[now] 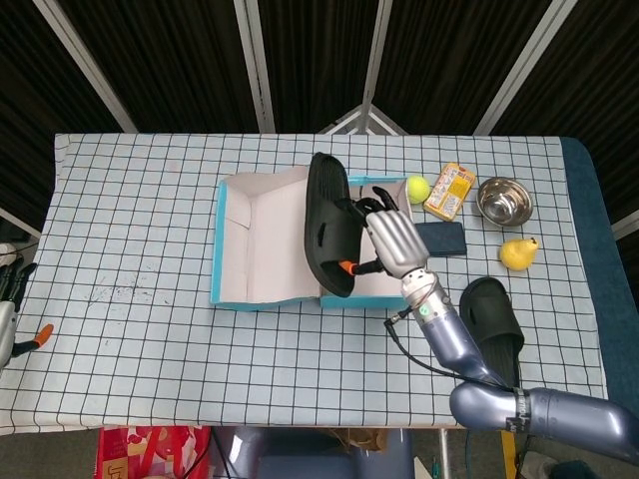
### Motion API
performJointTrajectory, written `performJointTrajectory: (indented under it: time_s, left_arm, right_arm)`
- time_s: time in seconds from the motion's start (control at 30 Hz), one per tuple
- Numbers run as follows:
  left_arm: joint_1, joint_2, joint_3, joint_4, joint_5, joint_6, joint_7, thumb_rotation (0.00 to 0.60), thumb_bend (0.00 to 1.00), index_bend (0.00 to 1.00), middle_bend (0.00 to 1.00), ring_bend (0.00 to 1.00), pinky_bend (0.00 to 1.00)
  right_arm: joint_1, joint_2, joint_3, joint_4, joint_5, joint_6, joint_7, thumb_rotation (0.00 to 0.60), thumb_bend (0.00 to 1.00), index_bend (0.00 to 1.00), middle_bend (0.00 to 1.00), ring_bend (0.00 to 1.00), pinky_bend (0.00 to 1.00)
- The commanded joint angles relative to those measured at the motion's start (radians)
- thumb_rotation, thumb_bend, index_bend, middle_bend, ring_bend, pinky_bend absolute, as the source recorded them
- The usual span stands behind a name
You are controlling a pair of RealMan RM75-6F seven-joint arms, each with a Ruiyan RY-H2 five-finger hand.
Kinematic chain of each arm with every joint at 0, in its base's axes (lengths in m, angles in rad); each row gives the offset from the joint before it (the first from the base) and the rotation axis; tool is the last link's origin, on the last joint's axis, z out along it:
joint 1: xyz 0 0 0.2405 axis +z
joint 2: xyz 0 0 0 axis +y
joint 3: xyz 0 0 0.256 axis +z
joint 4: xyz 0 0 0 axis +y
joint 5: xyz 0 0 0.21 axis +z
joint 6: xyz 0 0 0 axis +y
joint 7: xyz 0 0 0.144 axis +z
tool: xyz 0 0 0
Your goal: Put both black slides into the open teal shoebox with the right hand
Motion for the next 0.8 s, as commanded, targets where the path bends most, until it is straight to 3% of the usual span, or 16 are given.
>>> performJointTrajectory:
  time_s: [0.03, 0.3, 0.8]
  left_arm:
    - [-0.013, -0.017, -0.022, -0.036, -0.043, -0.009, 0.031, 0.600, 0.36, 0.05, 0.00, 0.00, 0.11]
    - [-0.003, -0.011, -0.014, 0.002, -0.038, -0.004, 0.012, 0.600, 0.36, 0.05, 0.00, 0.00, 0.11]
    - [0.001, -0.004, -0.008, 0.017, -0.020, 0.001, -0.002, 0.600, 0.36, 0.05, 0.00, 0.00, 0.11]
  right_arm:
    - [0.045, -0.060, 0.012, 0.085, 0.043, -0.020, 0.010, 0.600, 0.36, 0.72, 0.47, 0.22, 0.00]
    - [0.062, -0.112, -0.011, 0.203, 0.057, -0.047, 0.069, 0.600, 0.36, 0.72, 0.47, 0.22, 0.00]
    - [0.034, -0.136, -0.054, 0.280, 0.024, -0.079, 0.179, 0.600, 0.36, 0.72, 0.47, 0.22, 0.00]
